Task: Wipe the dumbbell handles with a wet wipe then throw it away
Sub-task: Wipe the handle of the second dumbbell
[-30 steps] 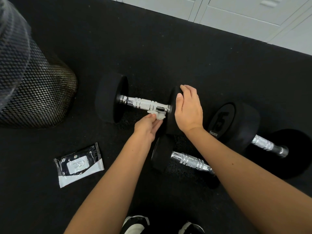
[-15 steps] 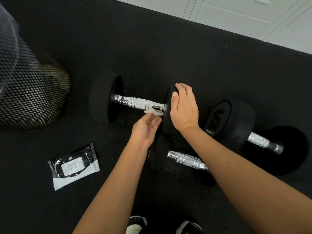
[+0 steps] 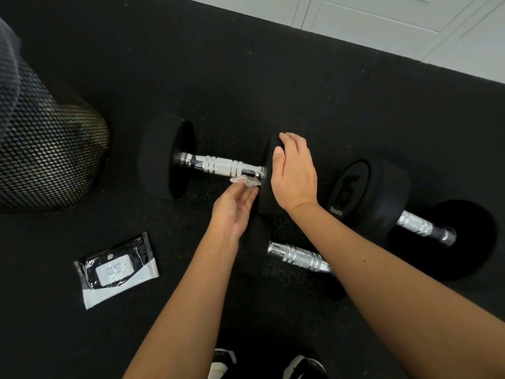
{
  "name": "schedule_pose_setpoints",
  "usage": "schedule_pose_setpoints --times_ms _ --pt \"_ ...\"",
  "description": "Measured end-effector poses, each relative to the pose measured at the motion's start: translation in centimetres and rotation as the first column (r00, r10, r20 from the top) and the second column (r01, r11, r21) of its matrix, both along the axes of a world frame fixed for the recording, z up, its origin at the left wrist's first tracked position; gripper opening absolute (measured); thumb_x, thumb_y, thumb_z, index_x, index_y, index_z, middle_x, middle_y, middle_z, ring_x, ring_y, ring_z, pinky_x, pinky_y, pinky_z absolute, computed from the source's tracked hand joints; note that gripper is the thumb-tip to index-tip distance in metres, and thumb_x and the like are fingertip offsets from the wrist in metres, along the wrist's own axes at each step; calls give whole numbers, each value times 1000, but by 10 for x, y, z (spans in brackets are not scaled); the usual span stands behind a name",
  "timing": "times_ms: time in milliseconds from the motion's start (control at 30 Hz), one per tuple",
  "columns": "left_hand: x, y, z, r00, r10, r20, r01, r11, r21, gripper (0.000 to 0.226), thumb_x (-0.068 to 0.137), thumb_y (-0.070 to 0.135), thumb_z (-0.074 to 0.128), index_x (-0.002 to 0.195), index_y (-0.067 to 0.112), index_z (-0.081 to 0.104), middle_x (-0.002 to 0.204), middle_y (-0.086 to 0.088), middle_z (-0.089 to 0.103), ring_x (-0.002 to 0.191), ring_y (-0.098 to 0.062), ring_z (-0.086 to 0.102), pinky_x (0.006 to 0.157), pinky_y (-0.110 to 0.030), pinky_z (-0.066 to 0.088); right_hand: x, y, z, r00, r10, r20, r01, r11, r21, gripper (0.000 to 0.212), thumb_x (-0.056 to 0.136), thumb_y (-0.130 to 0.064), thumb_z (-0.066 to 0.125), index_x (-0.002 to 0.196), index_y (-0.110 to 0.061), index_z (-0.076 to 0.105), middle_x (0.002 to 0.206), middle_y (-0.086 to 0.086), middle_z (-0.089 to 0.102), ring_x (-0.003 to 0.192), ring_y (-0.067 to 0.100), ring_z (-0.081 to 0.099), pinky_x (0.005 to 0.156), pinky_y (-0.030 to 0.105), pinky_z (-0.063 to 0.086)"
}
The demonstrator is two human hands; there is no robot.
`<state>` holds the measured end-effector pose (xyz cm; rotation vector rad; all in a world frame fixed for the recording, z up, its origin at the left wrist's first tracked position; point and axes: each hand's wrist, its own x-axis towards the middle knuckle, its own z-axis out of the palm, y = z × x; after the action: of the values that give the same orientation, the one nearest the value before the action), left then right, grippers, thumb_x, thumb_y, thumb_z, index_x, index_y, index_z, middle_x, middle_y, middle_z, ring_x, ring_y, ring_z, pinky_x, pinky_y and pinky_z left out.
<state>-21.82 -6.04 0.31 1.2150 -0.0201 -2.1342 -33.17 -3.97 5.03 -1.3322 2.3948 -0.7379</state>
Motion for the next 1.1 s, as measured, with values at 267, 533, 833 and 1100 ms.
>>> schedule_pose_setpoints --times_ms 267,533,833,1100 --pt "-8 -8 4 993 8 119 -8 1000 -1 16 93 -7 43 91 -3 59 92 -16 62 83 -22 63 73 -25 58 0 0 -1 1000 -3 6 3 1000 -6 42 99 -26 32 135 -9 44 139 3 42 128 16 39 99 22 32" --pt "6 9 6 998 12 64 -11 1000 -22 19 95 2 45 108 -4 58 106 -17 63 99 -24 63 88 -31 52 0 0 -1 1000 -5 7 6 1000 -15 41 99 -25 32 134 -9 45 138 3 43 127 16 40 99 24 34" --pt "-1 2 3 996 8 93 -7 1000 -10 10 94 3 49 96 0 58 97 -14 63 91 -21 64 84 -31 54 0 0 -1 1000 -6 -5 6 1000 -6 41 99 -26 32 135 -10 45 139 3 42 128 15 40 98 22 33" --pt "-13 -11 2 995 -5 104 3 1000 16 18 96 -4 38 90 0 54 94 -15 59 89 -22 62 87 -34 52 0 0 -2 1000 -5 -1 5 1000 -12 41 98 -25 33 134 -9 45 138 3 43 127 15 40 97 18 30"
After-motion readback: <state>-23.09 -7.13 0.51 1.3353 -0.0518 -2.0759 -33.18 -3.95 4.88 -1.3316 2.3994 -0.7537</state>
